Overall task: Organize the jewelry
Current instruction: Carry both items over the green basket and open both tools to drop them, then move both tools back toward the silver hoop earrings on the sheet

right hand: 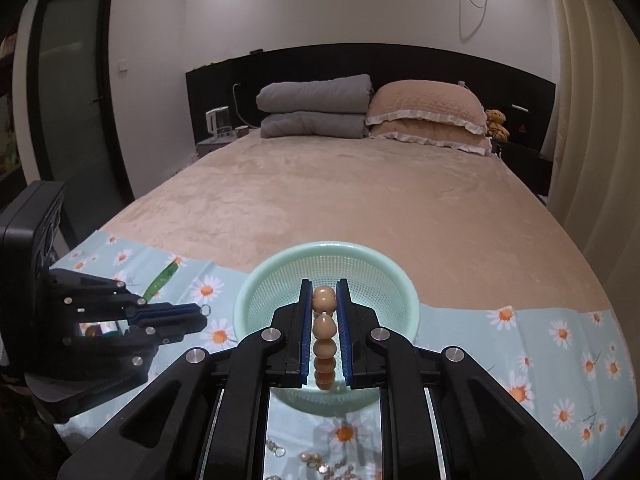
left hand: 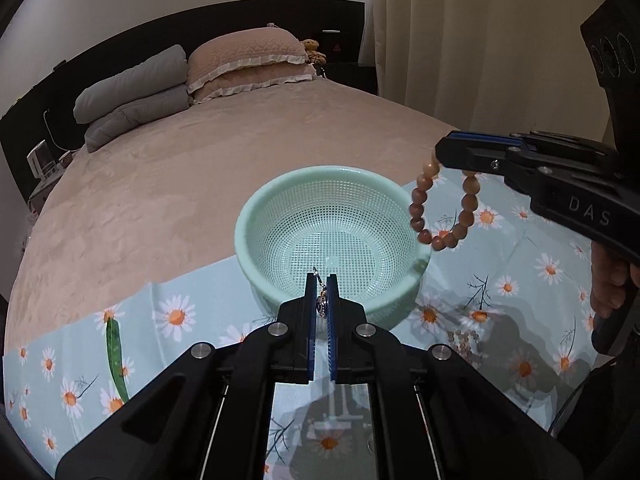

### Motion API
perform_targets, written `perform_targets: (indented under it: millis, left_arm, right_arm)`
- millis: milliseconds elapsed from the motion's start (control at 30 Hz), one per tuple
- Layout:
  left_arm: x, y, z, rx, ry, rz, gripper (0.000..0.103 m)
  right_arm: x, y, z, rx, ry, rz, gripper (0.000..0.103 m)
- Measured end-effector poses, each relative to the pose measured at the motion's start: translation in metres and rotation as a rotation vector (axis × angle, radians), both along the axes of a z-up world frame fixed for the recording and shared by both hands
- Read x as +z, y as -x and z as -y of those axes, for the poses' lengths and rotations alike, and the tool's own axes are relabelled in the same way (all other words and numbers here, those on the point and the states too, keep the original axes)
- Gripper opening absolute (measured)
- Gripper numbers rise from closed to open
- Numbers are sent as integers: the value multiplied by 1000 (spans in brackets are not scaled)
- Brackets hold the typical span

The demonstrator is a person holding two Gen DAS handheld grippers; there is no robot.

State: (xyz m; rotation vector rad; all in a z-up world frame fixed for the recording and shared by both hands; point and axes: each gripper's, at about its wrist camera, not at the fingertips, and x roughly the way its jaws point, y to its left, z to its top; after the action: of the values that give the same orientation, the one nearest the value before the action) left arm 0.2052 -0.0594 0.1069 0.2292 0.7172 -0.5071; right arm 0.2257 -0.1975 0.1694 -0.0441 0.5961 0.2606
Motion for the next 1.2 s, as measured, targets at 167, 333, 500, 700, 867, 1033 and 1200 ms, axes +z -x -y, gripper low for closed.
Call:
perform_targets:
  millis: [167,333,500,700,867,1033,1200]
  left_arm:
    - [-13,-42,21,-63,-33,-11,5]
    - [-46,-91,35,-100,-55,-84,5]
    - [-73,-124,51,-121,-94,-125,5]
    - [-79,-132,55,-104,-78,-112,49]
    - [-60,-116,45,-51,-88,-69,80]
    - [-29,-87,25,-12,-133,-19,90]
    - [3,-54,12,25,-182,66,97]
  right_arm:
    - [-17,-52,-1,53,21,-50,11]
    - [-50,-105,8,79,-17,-118,11]
    - [-89,-133,13,85,11,-193,12]
    - [-98,-138,36,56,-38,-187,49]
    - [-63,-119,57,-23,-71,-91,80]
    - [-26,-99,74,-87,-109,-48,85]
    - [7,-69,80,-134,-109,-23,86]
